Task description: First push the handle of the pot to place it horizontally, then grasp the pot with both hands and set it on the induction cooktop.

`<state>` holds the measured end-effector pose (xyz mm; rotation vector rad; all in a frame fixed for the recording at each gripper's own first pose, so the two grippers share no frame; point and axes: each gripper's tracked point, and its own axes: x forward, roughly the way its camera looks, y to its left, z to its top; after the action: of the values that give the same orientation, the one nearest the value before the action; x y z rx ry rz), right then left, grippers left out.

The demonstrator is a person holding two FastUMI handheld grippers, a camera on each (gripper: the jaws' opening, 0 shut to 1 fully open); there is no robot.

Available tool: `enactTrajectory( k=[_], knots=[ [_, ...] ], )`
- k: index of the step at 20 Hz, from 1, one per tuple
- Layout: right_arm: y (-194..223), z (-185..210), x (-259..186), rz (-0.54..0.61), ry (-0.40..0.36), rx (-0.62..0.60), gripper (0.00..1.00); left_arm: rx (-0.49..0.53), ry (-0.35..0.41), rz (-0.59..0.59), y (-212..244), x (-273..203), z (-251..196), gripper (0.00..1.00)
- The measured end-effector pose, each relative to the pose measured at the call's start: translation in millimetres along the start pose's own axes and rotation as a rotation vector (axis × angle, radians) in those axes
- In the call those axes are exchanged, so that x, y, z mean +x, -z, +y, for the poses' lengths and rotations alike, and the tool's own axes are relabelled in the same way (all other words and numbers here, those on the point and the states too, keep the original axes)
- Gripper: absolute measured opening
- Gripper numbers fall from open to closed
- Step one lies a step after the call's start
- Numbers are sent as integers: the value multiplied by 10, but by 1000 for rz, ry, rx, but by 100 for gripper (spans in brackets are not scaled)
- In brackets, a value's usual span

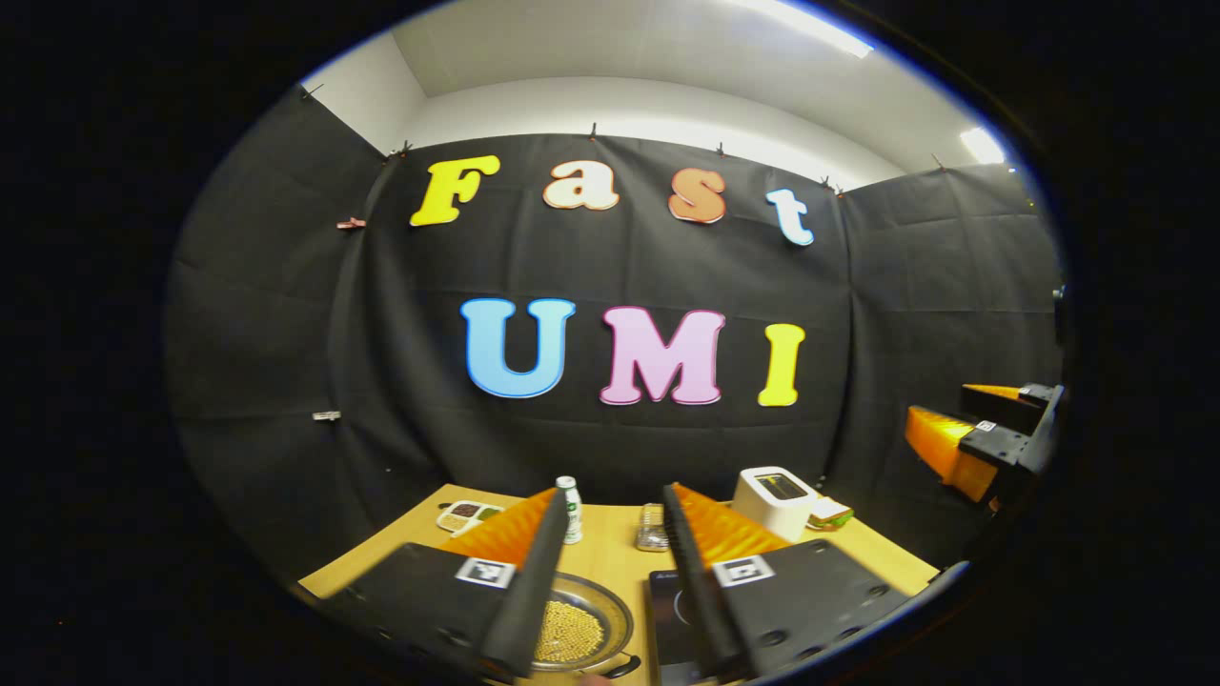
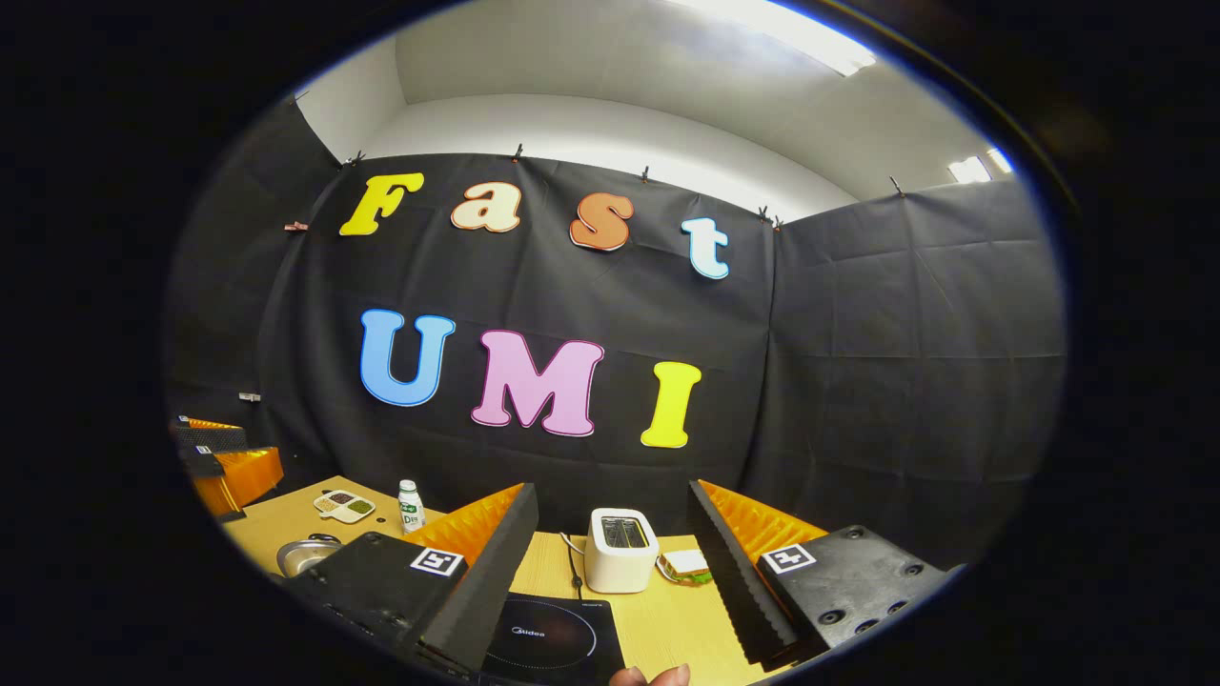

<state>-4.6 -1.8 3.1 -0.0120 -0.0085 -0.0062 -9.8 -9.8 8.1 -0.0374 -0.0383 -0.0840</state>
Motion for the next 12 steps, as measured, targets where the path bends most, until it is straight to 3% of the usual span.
enactTrajectory(
  k=[3, 7, 12],
  knots=[
    [-11, 24, -4, 0, -3, 4, 97, 83, 68, 4, -26, -42, -126, 7],
    [-13, 16, -17, -5, -3, -4, 97, 81, 149, 72, 173, -67, -277, 5],
    [8, -35, -45, -5, 13, -10, 97, 95, 229, 294, 695, -166, -243, 5]
  ],
)
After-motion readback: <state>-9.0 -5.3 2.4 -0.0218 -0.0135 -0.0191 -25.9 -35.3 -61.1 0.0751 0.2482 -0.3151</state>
